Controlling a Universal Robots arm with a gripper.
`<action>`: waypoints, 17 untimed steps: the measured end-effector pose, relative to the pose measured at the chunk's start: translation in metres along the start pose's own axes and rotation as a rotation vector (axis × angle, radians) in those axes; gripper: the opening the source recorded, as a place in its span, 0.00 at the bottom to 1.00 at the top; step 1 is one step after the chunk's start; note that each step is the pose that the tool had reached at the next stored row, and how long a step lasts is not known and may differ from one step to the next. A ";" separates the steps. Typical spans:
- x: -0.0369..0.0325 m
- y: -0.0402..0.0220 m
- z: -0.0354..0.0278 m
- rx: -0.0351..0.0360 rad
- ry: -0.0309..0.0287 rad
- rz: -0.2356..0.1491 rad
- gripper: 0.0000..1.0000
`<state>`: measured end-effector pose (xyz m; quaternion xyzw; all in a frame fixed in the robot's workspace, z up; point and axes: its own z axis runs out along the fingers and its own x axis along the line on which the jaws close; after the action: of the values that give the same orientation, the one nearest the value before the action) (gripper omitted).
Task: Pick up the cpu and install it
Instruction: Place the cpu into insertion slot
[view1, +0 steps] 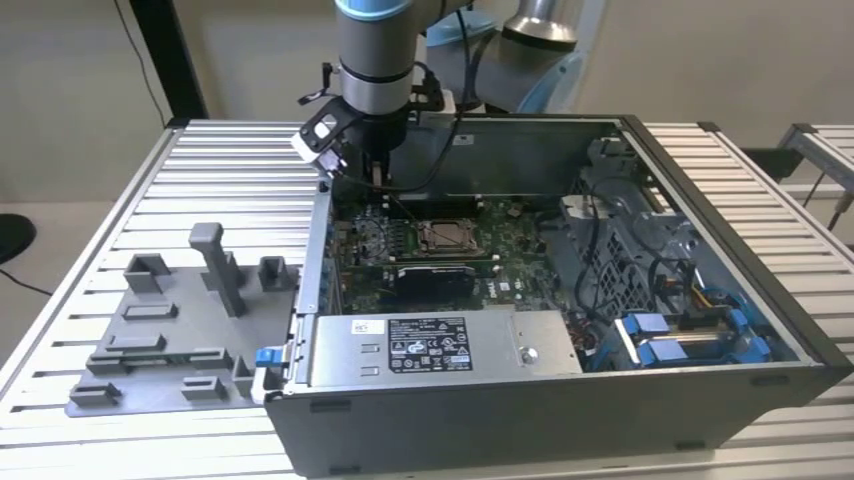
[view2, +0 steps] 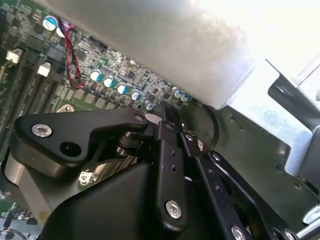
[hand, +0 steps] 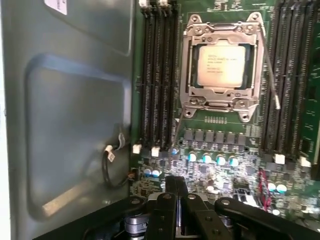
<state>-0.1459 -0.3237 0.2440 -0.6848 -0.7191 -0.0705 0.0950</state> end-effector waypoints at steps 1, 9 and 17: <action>0.0000 0.0001 0.0001 -0.0013 0.0060 -0.001 0.00; -0.0007 0.0035 0.0011 -0.0019 0.0100 -0.001 0.00; -0.0008 0.0080 0.0004 -0.0025 0.0160 -0.001 0.00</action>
<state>-0.1378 -0.3239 0.2432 -0.6839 -0.7186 -0.0769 0.0998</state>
